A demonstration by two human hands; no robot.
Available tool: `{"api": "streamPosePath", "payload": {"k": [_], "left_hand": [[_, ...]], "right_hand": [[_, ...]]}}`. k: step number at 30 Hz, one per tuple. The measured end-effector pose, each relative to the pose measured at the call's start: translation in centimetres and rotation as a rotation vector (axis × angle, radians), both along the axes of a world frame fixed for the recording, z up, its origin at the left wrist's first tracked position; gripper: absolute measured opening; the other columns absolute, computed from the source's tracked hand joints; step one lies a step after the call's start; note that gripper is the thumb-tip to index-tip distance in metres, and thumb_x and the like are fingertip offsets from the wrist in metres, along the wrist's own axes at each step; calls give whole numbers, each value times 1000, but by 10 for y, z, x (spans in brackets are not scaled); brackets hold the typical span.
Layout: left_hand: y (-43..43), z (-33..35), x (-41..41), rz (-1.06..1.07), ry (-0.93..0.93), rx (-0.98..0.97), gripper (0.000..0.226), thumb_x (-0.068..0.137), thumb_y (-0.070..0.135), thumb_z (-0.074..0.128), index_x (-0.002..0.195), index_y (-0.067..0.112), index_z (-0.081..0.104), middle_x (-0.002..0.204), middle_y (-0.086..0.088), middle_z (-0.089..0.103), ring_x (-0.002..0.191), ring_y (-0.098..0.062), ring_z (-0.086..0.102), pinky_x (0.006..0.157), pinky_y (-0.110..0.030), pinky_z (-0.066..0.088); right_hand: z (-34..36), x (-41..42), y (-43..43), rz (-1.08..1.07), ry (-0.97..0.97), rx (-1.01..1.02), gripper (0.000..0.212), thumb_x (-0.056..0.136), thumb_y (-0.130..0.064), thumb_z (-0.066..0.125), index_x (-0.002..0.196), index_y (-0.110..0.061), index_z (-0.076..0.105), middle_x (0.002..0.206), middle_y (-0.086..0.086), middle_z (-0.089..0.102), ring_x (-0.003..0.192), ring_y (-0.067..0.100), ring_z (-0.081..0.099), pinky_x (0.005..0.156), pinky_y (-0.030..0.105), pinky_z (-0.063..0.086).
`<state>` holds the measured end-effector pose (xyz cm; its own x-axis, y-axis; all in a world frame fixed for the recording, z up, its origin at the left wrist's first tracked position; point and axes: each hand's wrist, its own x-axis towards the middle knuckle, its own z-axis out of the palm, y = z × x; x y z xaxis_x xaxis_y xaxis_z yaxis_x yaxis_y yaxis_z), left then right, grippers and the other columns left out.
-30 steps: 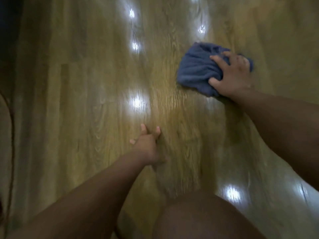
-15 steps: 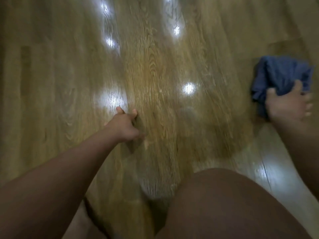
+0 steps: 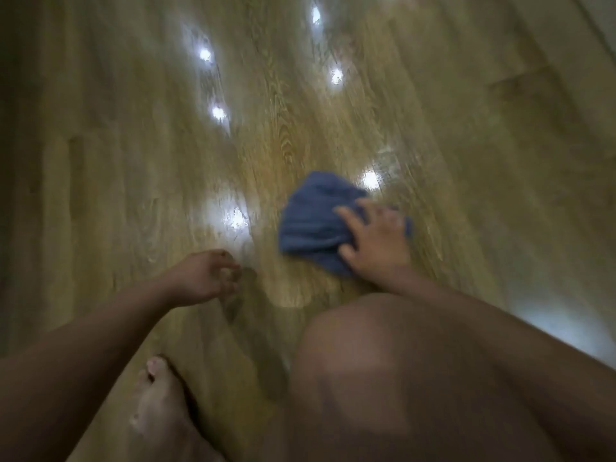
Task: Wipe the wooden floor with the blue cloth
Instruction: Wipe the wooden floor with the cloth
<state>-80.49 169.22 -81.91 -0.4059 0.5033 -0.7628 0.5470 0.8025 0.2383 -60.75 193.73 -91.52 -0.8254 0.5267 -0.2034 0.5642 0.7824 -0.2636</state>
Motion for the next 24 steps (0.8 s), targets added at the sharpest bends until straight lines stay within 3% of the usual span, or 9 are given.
{"api": "streamPosePath", "payload": {"k": [2, 5, 8, 11, 16, 22, 24], "left_hand": [[-19, -1, -7, 80, 94, -19, 41, 90, 32, 72, 128, 20, 65, 142, -2, 55, 132, -24, 48, 105, -31, 36], [-47, -8, -14, 233, 198, -45, 49, 89, 33, 71, 133, 13, 62, 137, -11, 60, 126, -30, 55, 101, -33, 43], [-72, -16, -7, 364, 233, -10, 54, 86, 32, 74, 135, 15, 59, 135, -13, 61, 123, -31, 56, 97, -30, 44], [-93, -25, -4, 448, 201, 28, 67, 86, 33, 72, 145, 17, 45, 146, -15, 48, 132, -32, 47, 103, -28, 38], [-131, -39, -3, 639, 177, 39, 95, 85, 42, 74, 158, 22, 16, 166, -10, 9, 150, -29, 21, 119, -32, 24], [-161, -44, -12, 1029, 251, 299, 99, 78, 45, 80, 157, 27, 22, 164, -6, 21, 149, -25, 24, 120, -35, 23], [-167, -44, -10, 971, 248, 152, 107, 74, 52, 81, 157, 34, 16, 167, -4, 8, 152, -33, 11, 121, -43, 16]], "right_hand": [[-3, 40, 57, -286, -46, 45, 73, 87, -48, 54, 153, -32, 28, 158, 18, 28, 137, 47, 33, 113, 60, 23], [-2, 77, 114, -745, -68, 50, 78, 77, -59, 41, 148, -31, 25, 154, 24, 29, 133, 56, 33, 111, 65, 22], [-2, 43, 82, -883, -60, 64, 71, 77, -55, 41, 142, -30, 28, 154, 24, 29, 131, 58, 33, 111, 66, 19], [-8, -4, 12, -617, 14, 87, 68, 80, -51, 42, 143, -25, 31, 154, 23, 26, 131, 55, 32, 112, 69, 16], [-9, -93, -95, -63, 93, 82, 73, 77, -52, 46, 143, -24, 36, 151, 23, 29, 128, 50, 34, 111, 66, 17], [-11, -196, -155, 497, 174, 92, 72, 75, -55, 49, 142, -29, 49, 150, 17, 40, 126, 44, 42, 109, 56, 24], [-10, -217, -141, 620, 147, 102, 74, 73, -58, 44, 142, -30, 50, 148, 15, 43, 124, 42, 44, 108, 54, 27]]}}
